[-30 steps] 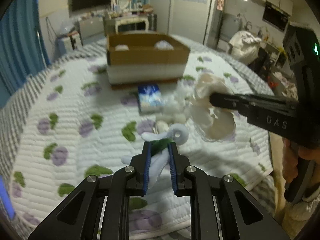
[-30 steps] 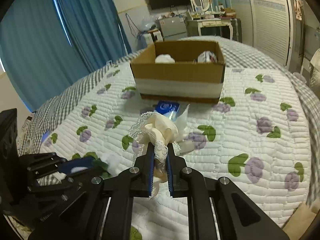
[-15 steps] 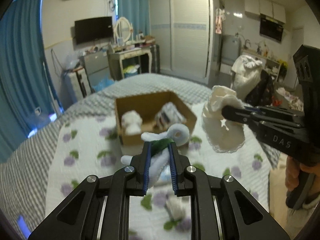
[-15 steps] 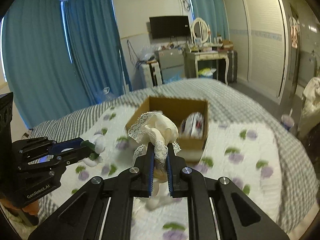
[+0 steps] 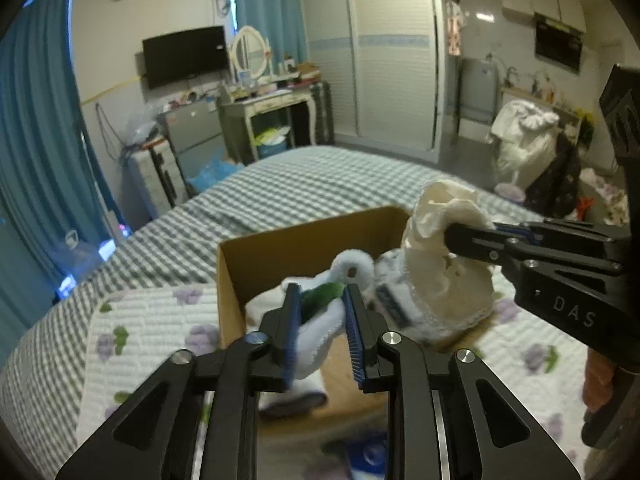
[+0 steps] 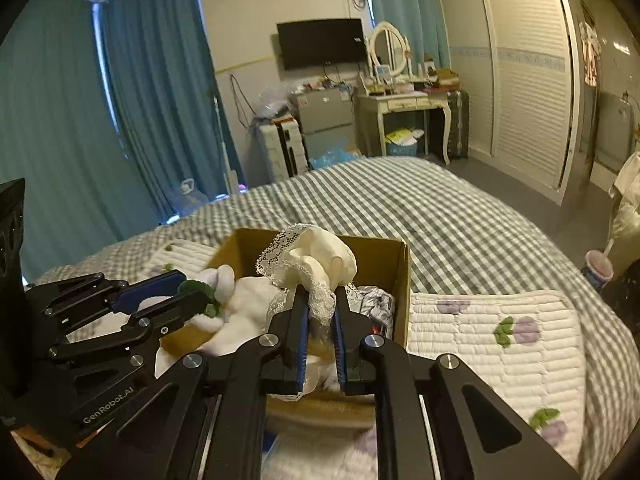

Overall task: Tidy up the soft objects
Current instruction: 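Carry the sock and lace cloth over the box and release both, then grasp the white mesh item with the left tool while the right tool grasps the white cloth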

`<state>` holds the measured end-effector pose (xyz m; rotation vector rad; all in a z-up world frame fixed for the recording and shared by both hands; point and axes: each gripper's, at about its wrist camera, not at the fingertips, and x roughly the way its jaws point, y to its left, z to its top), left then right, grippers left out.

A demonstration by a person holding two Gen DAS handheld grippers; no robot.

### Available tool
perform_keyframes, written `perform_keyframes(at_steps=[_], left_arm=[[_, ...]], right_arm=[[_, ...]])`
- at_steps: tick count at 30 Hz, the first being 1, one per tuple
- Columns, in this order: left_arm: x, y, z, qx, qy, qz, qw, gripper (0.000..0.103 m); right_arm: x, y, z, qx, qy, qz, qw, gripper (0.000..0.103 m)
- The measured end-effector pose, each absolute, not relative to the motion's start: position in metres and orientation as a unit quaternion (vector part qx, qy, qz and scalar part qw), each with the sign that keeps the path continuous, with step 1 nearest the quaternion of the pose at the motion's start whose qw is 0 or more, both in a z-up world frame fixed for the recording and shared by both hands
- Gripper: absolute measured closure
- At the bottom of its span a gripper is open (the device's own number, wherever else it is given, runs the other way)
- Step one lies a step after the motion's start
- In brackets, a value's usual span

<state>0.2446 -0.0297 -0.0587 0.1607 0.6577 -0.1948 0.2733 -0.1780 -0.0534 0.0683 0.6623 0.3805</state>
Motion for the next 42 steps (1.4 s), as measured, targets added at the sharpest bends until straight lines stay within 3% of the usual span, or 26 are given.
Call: perform_keyframes(at_steps=[3,4,7,10,12,15,23,31,42], left_arm=[[0.259,-0.025,-0.075,0.079,0.321,-0.082,0.94,0.037],[0.26,-0.025,-0.076,0.075,0.317,-0.079,0.942,0.032],[0.264,-0.019,-0.079,0.069,0.323,-0.073,0.941,0.032],[0.259,-0.015,-0.068,0.062,0.325,-0.064,0.942,0.032],[0.248,-0.013,-0.055,0.062,0.319,-0.059,0.944,0.031],[0.224,-0.011,-0.025,0.062,0.298,-0.044,0.952,0.023],[0.132,0.0,0.06,0.045,0.243,-0.008,0.969,0.022],[0.074,0.004,0.051,0.044,0.263,0.008,0.964,0.022],[0.061,-0.019,-0.079,0.01,0.384,-0.003,0.923,0.025]], right_arm=[[0.292,-0.176,-0.073,0.034,0.336,0.178,0.924,0.086],[0.295,-0.175,-0.078,0.03,0.339,0.171,0.925,0.079],[0.297,-0.178,-0.085,0.034,0.342,0.156,0.926,0.054],[0.291,-0.185,-0.078,0.039,0.337,0.15,0.929,0.047],[0.281,-0.19,-0.064,0.036,0.327,0.139,0.934,0.037],[0.253,-0.199,-0.028,0.034,0.305,0.13,0.943,0.028],[0.155,-0.209,0.058,0.002,0.264,0.126,0.956,0.001],[0.081,-0.202,0.063,-0.044,0.272,0.13,0.953,0.0],[0.056,-0.207,-0.056,-0.033,0.342,0.105,0.933,0.0]])
